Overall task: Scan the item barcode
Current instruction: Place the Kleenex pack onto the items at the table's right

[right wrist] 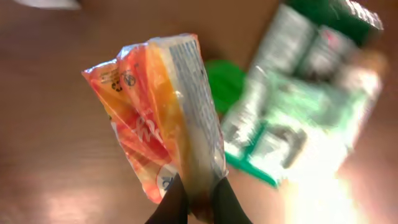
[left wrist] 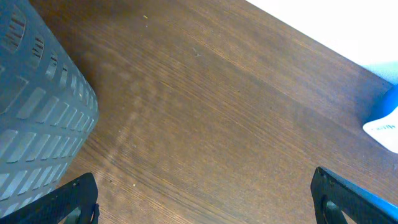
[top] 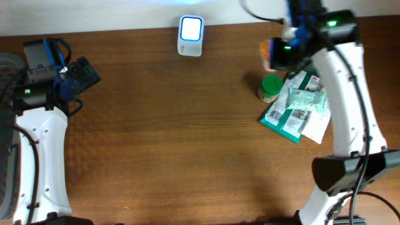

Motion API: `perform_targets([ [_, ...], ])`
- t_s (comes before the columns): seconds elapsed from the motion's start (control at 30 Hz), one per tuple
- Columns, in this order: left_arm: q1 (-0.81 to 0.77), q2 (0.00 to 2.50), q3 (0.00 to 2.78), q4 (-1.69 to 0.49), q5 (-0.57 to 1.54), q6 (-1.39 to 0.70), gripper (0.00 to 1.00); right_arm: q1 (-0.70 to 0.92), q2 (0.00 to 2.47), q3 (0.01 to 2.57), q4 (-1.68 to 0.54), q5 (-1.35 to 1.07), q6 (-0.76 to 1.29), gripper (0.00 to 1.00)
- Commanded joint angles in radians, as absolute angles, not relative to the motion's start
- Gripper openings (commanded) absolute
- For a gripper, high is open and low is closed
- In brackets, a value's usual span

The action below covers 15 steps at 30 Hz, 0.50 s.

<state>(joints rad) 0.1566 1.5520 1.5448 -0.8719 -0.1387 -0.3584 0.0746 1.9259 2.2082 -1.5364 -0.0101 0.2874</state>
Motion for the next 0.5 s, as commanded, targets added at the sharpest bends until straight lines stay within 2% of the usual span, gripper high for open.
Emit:
perform_targets([
  [0.0, 0.155, 1.537, 1.559, -0.870, -0.136, -0.350, 0.99, -0.031, 1.988, 2.209, -1.589, -0.022, 0.323, 0.04],
  [0.17, 0.155, 1.537, 1.559, -0.870, -0.136, -0.350, 0.99, -0.130, 2.129, 2.208, -1.625, -0.012, 0.324, 0.04],
  [0.33, 0.155, 1.537, 1.559, -0.870, -0.136, -0.350, 0.99, -0.132, 2.252, 2.195, -1.643, -0.015, 0.323, 0.06],
  [0.43, 0.155, 1.537, 1.559, -0.870, -0.136, -0.350, 0.99, -0.132, 2.262, 2.185, -1.650, -0.015, 0.323, 0.38],
  [0.47, 0.155, 1.537, 1.559, -0.870, -0.136, -0.350, 0.99, -0.132, 2.262, 2.188, -1.658, -0.016, 0.323, 0.45],
])
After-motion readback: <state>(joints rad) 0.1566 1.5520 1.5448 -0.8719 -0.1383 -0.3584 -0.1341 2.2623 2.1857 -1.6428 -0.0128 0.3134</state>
